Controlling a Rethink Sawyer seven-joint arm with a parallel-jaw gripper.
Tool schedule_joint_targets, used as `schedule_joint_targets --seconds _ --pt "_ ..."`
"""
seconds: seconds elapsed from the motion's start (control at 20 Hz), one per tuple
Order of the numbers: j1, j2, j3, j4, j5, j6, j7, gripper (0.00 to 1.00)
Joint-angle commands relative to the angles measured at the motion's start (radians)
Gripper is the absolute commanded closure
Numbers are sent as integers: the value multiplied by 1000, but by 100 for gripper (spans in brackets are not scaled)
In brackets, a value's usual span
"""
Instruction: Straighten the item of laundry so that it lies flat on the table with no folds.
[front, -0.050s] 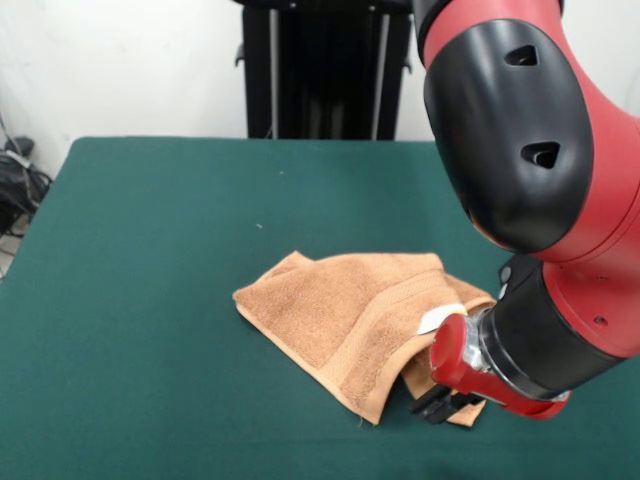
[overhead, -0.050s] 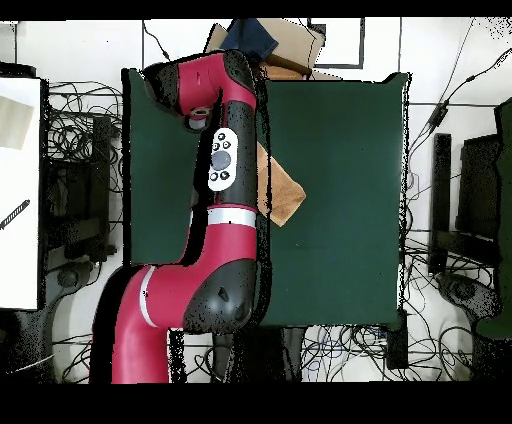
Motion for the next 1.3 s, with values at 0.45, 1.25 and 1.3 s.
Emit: schedule_joint_targets --seconds 0.45,1.25,1.3 --pt "-2 2 89 157 18 39 -138 100" --pt "-1 -9 102 178 20 14 -123 100" --pt "-1 -9 100 176 20 13 -123 100"
